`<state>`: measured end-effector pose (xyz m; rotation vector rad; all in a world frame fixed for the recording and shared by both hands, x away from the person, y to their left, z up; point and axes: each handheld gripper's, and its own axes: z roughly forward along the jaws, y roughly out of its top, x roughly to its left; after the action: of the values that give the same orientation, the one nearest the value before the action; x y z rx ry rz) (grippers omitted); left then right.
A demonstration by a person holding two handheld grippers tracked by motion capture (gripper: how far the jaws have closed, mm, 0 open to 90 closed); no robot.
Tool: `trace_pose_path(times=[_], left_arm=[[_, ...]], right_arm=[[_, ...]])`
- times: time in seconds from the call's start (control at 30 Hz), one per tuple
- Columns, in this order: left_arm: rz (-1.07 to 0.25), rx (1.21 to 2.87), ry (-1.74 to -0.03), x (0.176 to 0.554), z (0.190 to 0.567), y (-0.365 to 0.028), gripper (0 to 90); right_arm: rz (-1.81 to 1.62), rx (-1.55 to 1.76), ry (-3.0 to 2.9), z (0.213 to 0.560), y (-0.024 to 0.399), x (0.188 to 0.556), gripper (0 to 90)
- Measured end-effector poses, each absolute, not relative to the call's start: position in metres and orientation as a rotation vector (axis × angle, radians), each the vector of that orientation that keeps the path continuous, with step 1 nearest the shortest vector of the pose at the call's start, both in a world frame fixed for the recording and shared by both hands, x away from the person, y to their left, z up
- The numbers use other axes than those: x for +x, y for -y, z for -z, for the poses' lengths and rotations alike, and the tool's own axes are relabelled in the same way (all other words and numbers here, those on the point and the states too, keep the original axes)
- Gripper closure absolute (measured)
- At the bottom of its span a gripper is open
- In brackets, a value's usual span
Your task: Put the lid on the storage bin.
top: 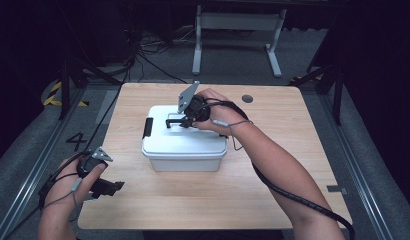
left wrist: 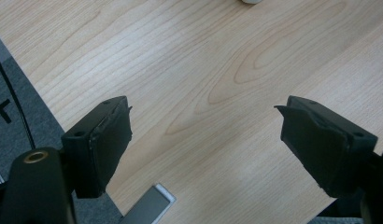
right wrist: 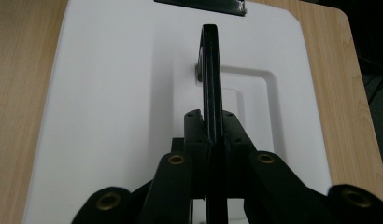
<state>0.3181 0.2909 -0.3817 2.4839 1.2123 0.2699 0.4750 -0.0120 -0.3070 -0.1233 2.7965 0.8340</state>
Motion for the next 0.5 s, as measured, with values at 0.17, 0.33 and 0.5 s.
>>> trace_pose_path(times=[0.17,0.33,0.5], left_arm=[[-0.262,2.48,-1.213,0.3194,0.3824,-0.2904,16.6],[-0.257,2.476,-1.221,0.3194,0.3825,-0.2895,16.6],[-0.262,2.478,-1.213,0.32,0.3822,-0.2895,16.6]], right_arm=[[-0.839,-0.106,-2.79,0.3085,0.0152,0.4754,84.2],[-0.851,-0.094,-2.785,0.3095,0.018,0.4738,83.9],[-0.859,-0.044,-2.833,0.3102,0.0186,0.4713,74.4]])
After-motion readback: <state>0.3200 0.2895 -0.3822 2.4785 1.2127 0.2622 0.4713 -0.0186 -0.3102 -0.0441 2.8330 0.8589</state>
